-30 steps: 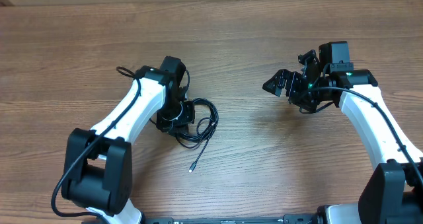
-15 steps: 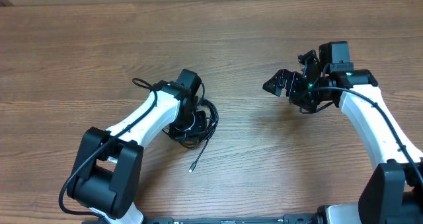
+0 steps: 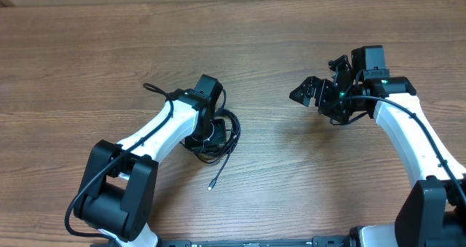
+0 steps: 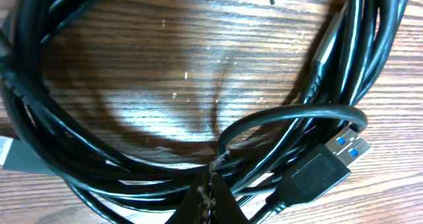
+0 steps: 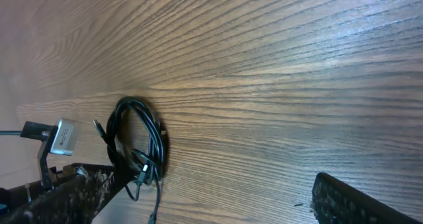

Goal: Untangle cables

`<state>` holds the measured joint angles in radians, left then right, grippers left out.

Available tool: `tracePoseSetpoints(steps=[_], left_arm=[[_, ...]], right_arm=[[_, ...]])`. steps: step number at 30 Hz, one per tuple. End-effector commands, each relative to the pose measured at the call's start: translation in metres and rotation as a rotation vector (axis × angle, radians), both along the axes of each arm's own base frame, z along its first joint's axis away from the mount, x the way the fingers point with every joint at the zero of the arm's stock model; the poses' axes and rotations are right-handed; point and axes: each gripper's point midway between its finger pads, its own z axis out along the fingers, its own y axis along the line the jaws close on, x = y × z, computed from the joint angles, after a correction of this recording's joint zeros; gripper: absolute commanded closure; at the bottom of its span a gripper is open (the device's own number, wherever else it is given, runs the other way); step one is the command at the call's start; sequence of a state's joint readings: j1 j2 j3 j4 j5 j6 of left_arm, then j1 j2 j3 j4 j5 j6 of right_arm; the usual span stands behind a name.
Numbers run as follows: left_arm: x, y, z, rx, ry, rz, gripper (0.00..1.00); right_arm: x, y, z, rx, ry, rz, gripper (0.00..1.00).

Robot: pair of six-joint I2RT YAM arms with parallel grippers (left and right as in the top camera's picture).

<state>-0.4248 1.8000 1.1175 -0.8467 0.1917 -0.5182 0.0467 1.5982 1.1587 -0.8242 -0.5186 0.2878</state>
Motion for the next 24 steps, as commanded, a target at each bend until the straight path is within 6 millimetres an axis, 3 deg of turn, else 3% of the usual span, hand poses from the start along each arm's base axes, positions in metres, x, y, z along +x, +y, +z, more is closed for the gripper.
tracePoseSetpoints(steps=[1,8,16,24], left_arm=[[-0.011,-0.01,-0.001,-0.032,0.036,-0.003,0.96],[-0.026,-0.007,-0.013,0.001,0.059,-0.022,0.96],[-0.055,-0.029,-0.002,-0.175,0.165,-0.174,0.96],[-0.08,-0.011,0.001,-0.121,0.252,-0.265,0.9]], right_arm=[[0.005,0.001,0.006,-0.005,-0.02,0.003,0.0],[0.005,0.001,0.006,-0.005,-0.02,0.003,0.0],[0.005,0.001,0.006,-0.005,-0.019,0.003,0.0],[0.005,0.001,0.006,-0.005,-0.02,0.002,0.0]])
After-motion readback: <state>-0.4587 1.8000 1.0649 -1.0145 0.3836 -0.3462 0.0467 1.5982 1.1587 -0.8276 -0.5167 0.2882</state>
